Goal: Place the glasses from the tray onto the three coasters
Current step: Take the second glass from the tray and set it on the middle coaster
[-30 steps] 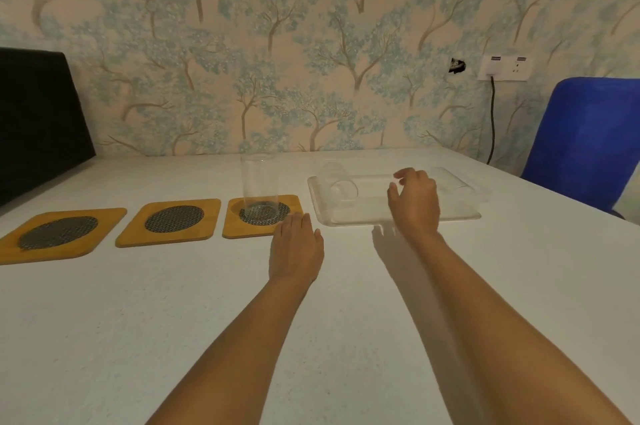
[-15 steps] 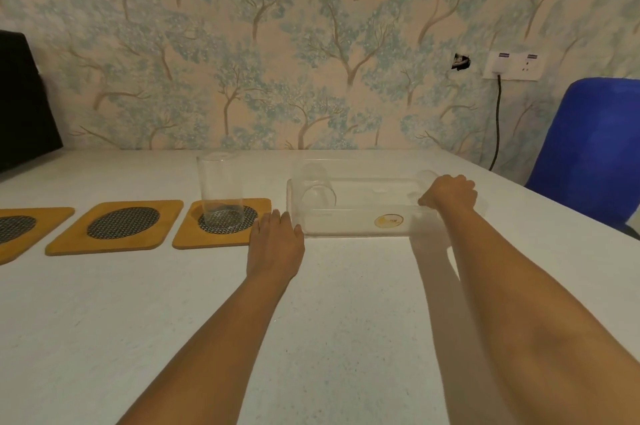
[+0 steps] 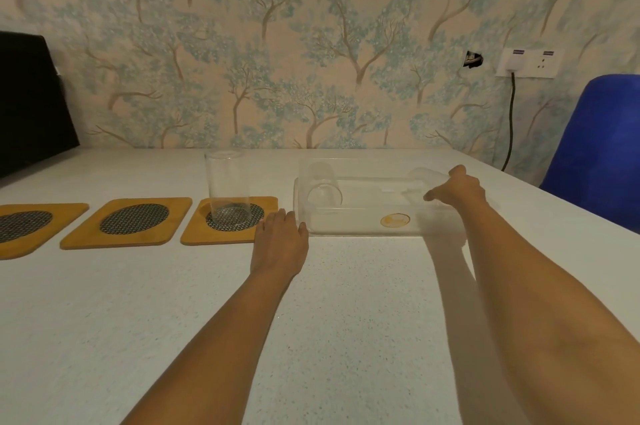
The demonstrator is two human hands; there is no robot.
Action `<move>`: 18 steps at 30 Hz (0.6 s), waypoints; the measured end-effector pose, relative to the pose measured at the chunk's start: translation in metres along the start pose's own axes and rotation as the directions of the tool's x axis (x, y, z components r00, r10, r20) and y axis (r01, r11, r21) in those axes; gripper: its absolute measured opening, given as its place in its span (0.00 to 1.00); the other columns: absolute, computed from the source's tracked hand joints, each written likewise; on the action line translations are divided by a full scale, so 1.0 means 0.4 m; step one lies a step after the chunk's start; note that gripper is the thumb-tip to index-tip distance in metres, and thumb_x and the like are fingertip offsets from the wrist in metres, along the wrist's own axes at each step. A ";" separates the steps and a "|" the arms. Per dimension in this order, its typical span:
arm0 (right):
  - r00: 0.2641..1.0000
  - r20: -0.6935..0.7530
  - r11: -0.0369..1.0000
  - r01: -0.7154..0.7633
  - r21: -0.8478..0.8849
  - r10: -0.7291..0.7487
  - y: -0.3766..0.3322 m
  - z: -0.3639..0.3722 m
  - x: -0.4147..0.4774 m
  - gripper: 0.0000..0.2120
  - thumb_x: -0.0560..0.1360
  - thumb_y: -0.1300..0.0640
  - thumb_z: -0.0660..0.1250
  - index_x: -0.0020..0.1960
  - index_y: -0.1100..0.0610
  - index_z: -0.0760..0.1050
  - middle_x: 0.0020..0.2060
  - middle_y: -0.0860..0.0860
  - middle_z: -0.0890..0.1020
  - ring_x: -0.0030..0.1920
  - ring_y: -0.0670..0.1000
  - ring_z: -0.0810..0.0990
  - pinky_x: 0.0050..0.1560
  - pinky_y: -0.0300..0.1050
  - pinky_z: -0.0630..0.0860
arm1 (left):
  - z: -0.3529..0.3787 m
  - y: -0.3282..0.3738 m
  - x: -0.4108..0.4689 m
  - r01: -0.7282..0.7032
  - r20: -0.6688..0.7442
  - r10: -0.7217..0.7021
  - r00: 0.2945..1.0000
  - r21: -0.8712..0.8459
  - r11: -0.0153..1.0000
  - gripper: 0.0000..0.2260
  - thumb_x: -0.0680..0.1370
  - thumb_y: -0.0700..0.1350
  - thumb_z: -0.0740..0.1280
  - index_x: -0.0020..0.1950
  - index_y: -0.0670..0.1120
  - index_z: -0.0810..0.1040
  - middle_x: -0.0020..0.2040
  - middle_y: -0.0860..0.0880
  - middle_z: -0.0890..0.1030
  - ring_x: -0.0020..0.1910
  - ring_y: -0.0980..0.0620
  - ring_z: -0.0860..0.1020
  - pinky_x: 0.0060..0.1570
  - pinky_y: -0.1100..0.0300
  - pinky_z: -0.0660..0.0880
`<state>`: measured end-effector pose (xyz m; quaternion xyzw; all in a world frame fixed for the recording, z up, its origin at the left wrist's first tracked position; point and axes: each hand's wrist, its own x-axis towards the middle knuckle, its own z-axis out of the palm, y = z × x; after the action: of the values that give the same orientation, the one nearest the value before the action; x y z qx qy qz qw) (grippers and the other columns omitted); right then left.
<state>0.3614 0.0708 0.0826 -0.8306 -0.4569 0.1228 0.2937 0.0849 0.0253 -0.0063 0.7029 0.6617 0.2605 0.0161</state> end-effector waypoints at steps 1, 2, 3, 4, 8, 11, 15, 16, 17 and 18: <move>0.999 -0.045 0.997 0.026 0.072 -0.023 0.005 0.001 -0.006 0.36 0.70 0.54 0.74 0.72 0.58 0.61 0.66 0.62 0.71 0.66 0.64 0.72 0.61 0.54 0.72 | -0.001 0.000 -0.001 0.000 -0.002 0.000 1.000 -0.003 1.000 0.19 0.81 0.48 0.50 0.68 0.40 0.67 0.69 0.41 0.70 0.69 0.45 0.65 0.72 0.52 0.57; 0.995 -0.093 0.987 0.058 0.148 -0.045 0.008 0.003 -0.012 0.35 0.70 0.54 0.74 0.72 0.58 0.62 0.66 0.62 0.71 0.66 0.63 0.72 0.62 0.54 0.72 | -0.001 0.000 -0.002 0.000 -0.004 -0.001 1.000 -0.005 1.000 0.19 0.81 0.48 0.50 0.68 0.40 0.67 0.69 0.41 0.70 0.69 0.45 0.66 0.71 0.52 0.57; 0.988 -0.141 0.970 0.094 0.222 -0.063 0.009 0.003 -0.020 0.35 0.69 0.53 0.75 0.72 0.57 0.63 0.66 0.62 0.72 0.66 0.63 0.72 0.62 0.53 0.71 | -0.002 0.000 -0.004 0.000 -0.006 0.000 1.000 -0.007 1.000 0.19 0.81 0.48 0.50 0.68 0.40 0.67 0.69 0.41 0.70 0.69 0.45 0.66 0.71 0.52 0.57; 0.980 -0.185 0.947 0.126 0.295 -0.073 0.008 0.003 -0.027 0.35 0.69 0.53 0.75 0.71 0.57 0.64 0.66 0.62 0.72 0.66 0.62 0.72 0.62 0.53 0.71 | -0.003 0.000 -0.006 0.000 -0.009 0.000 1.000 -0.007 1.000 0.19 0.81 0.47 0.50 0.68 0.40 0.67 0.69 0.41 0.70 0.69 0.45 0.66 0.71 0.52 0.57; 0.963 -0.269 0.763 0.175 0.622 -0.002 -0.012 -0.001 -0.060 0.38 0.68 0.50 0.76 0.72 0.56 0.63 0.65 0.58 0.75 0.65 0.58 0.73 0.65 0.52 0.69 | -0.010 0.002 -0.017 -0.008 -0.031 0.007 0.999 -0.014 1.000 0.19 0.81 0.47 0.51 0.68 0.40 0.68 0.68 0.41 0.71 0.68 0.45 0.67 0.70 0.53 0.59; 0.975 -0.200 0.503 0.125 0.855 0.097 -0.036 -0.006 -0.089 0.39 0.67 0.50 0.76 0.72 0.54 0.62 0.63 0.53 0.74 0.60 0.52 0.74 0.59 0.43 0.68 | -0.018 -0.001 -0.032 -0.014 -0.039 0.013 0.999 -0.025 1.000 0.18 0.81 0.46 0.52 0.67 0.40 0.68 0.68 0.41 0.71 0.68 0.46 0.67 0.70 0.53 0.59; 0.984 -0.087 0.250 0.046 0.967 0.153 -0.081 -0.015 -0.130 0.32 0.67 0.46 0.75 0.66 0.56 0.70 0.56 0.51 0.74 0.55 0.50 0.73 0.61 0.43 0.70 | -0.035 -0.016 -0.053 -0.007 -0.013 0.007 1.000 -0.019 1.000 0.19 0.81 0.47 0.51 0.70 0.41 0.66 0.71 0.42 0.68 0.70 0.46 0.65 0.72 0.53 0.58; 0.986 -0.057 0.199 0.025 0.980 0.157 -0.091 -0.015 -0.144 0.32 0.67 0.45 0.75 0.66 0.57 0.72 0.58 0.51 0.76 0.56 0.50 0.75 0.62 0.44 0.72 | -0.040 -0.022 -0.058 -0.012 -0.007 0.012 1.000 -0.015 1.000 0.19 0.81 0.47 0.51 0.70 0.41 0.65 0.71 0.42 0.67 0.71 0.46 0.64 0.72 0.53 0.57; 0.988 -0.021 0.145 -0.001 0.989 0.152 -0.101 -0.014 -0.162 0.32 0.68 0.44 0.74 0.67 0.57 0.72 0.61 0.52 0.77 0.56 0.50 0.76 0.62 0.46 0.74 | -0.047 -0.029 -0.065 -0.016 -0.001 0.016 1.000 -0.016 1.000 0.20 0.81 0.47 0.51 0.71 0.41 0.64 0.72 0.43 0.67 0.72 0.46 0.63 0.73 0.53 0.57; 0.990 0.014 0.092 -0.027 0.995 0.142 -0.110 -0.012 -0.182 0.33 0.69 0.43 0.73 0.69 0.57 0.71 0.62 0.52 0.76 0.56 0.51 0.78 0.61 0.47 0.75 | -0.054 -0.037 -0.072 -0.017 0.004 0.017 1.000 -0.020 1.000 0.20 0.81 0.48 0.52 0.71 0.41 0.64 0.73 0.43 0.66 0.72 0.46 0.63 0.73 0.53 0.57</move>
<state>0.2932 0.0267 0.1082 -0.4470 -0.1945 0.3788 0.7867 0.0634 -0.0069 -0.0030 0.7089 0.6530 0.2656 0.0223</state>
